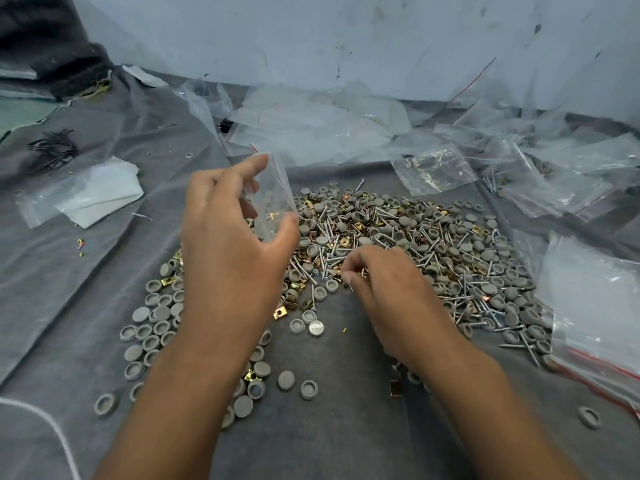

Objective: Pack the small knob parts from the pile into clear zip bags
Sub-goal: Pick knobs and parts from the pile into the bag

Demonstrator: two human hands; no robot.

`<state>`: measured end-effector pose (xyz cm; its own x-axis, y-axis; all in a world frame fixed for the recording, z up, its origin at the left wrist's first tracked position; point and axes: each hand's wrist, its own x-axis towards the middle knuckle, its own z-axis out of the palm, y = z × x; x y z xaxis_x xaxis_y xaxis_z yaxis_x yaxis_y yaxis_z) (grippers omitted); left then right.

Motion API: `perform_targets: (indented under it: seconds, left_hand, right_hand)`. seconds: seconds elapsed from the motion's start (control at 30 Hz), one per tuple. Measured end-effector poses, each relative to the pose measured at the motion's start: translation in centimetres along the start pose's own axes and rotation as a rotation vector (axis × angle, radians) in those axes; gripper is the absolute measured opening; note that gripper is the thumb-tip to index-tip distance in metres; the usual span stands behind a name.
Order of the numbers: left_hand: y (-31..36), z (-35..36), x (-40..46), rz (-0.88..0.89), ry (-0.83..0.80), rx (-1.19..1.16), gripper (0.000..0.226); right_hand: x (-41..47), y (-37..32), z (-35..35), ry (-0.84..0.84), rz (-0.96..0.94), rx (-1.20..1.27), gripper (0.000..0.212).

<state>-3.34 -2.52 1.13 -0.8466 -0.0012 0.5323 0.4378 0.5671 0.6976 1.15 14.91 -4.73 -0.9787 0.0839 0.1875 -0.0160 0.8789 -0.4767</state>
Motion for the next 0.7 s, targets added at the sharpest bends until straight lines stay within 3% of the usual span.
perform_targets:
  seconds: [0.17,0.43,0.6,0.7]
  left_hand:
    - [-0.1,-0.1,0.3,-0.001,-0.011,-0.013,0.059]
    - [-0.2,-0.1,0.1,0.020,-0.021,-0.011,0.058]
    - [-0.2,0.0,0.1,0.030,-0.030,-0.017,0.058]
    - [-0.4,0.0,0.1,0.049,-0.069,0.021,0.059]
  right_hand:
    - [0.7,-1.2,1.5,0.114,-0.064,0.060,0.019]
    - [0.9,-2.7,3.7,0.149,0.065,-0.163,0.018]
    - [1.0,-3.1,4.2,0.155,0.182,-0.132,0.012]
    - [1.1,-2.9,3.1,0.192,0.202,0.081,0.010]
